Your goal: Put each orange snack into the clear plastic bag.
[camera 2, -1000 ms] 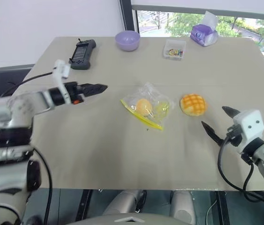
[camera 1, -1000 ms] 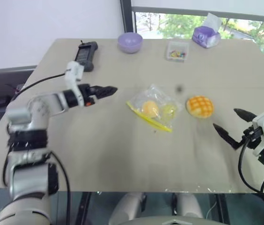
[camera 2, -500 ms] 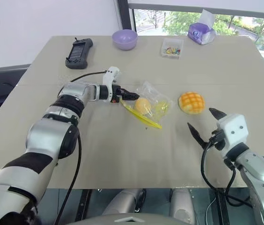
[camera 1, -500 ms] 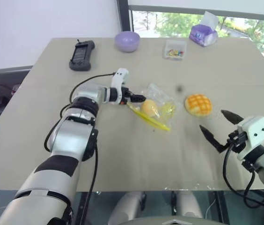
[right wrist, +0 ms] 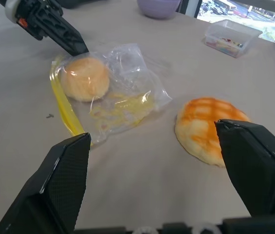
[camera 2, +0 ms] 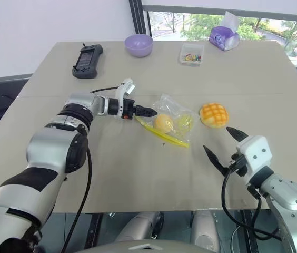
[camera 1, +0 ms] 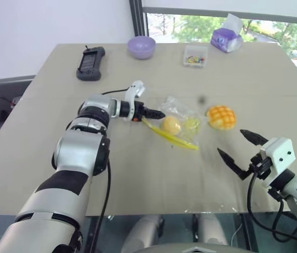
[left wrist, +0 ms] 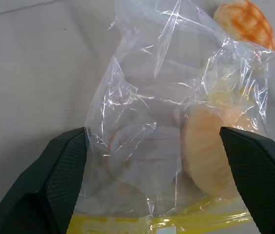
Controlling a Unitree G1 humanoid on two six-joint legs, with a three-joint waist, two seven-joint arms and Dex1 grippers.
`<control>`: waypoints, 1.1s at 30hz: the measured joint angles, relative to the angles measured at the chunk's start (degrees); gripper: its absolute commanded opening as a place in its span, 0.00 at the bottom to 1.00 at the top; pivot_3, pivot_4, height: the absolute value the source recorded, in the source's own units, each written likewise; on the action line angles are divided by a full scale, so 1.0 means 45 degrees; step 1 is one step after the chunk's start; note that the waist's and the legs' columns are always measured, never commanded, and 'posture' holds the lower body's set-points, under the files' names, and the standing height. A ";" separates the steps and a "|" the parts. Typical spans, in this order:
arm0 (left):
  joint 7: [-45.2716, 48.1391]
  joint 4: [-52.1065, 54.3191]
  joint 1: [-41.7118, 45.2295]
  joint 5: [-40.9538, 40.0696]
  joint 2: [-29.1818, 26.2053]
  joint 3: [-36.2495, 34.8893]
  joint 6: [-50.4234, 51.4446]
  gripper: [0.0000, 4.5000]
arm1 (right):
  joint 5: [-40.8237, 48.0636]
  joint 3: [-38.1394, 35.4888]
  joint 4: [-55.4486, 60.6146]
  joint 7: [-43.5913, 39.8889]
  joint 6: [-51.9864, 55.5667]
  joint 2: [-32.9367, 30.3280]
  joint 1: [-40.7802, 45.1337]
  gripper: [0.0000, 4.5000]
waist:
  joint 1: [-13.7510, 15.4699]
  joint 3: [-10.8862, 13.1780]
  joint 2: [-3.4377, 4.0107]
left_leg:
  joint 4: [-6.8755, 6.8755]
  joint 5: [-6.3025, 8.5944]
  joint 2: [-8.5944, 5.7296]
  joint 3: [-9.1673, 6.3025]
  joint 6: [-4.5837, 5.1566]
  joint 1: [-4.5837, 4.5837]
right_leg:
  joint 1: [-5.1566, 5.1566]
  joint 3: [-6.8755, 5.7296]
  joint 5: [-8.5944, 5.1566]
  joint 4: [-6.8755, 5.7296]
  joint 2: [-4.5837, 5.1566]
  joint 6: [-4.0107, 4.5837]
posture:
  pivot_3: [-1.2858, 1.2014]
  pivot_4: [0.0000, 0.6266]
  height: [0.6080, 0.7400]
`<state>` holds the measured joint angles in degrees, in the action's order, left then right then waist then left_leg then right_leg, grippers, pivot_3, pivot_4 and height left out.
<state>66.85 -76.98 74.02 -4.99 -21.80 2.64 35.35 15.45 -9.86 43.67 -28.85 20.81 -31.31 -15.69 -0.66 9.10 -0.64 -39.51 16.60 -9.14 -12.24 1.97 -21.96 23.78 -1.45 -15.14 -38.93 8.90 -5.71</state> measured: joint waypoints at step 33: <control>-0.4307 1.4964 -0.9451 -0.5469 -0.1299 -0.6879 1.2666 0.56 | -0.0039 0.0939 -0.2577 -0.1710 -0.1103 -0.0207 0.1940 1.00 | 0.0093 -0.0015 -0.0004 | 0.0012 0.0003 0.0061 0.0062 -0.0005 0.0059 | 0.0003 0.0153 0.0027 -0.0007 -0.0062 0.0025 | 0.52 0.24 1.00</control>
<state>47.47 -9.64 31.49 -29.60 -27.65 -28.31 92.35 15.27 -5.63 32.07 -36.55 15.85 -32.24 -6.96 -0.24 9.03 -0.66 -39.46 16.62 -8.87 -11.96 1.94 -21.70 23.79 -0.76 -15.02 -38.96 8.62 -5.60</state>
